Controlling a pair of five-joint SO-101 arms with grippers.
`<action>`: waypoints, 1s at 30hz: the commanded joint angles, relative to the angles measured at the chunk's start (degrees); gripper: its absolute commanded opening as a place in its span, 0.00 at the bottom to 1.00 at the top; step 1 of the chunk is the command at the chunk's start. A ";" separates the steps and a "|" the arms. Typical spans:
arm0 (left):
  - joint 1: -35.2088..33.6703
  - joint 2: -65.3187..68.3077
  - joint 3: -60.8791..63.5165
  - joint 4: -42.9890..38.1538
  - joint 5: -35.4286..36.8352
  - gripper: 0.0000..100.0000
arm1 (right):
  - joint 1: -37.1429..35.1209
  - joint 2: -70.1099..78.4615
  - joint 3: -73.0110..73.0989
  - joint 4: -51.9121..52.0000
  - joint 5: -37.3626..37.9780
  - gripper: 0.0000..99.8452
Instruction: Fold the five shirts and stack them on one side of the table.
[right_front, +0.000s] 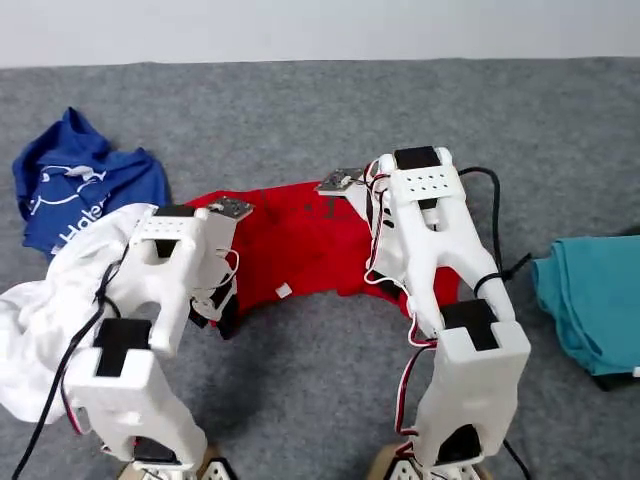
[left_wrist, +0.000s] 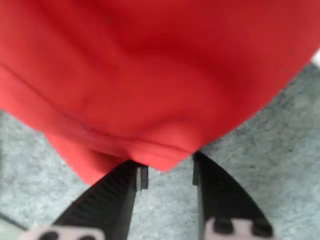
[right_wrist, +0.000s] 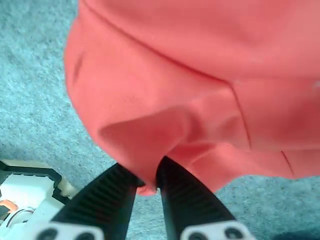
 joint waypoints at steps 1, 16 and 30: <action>0.44 2.29 -3.47 0.09 0.53 0.15 | 0.75 -0.48 -2.81 1.10 0.44 0.01; 1.85 0.53 -4.62 -2.73 1.41 0.13 | 0.66 -0.48 -2.90 1.98 0.35 0.01; 5.63 -4.22 -15.96 12.22 1.58 0.00 | 1.19 -16.40 -2.90 2.77 0.44 0.01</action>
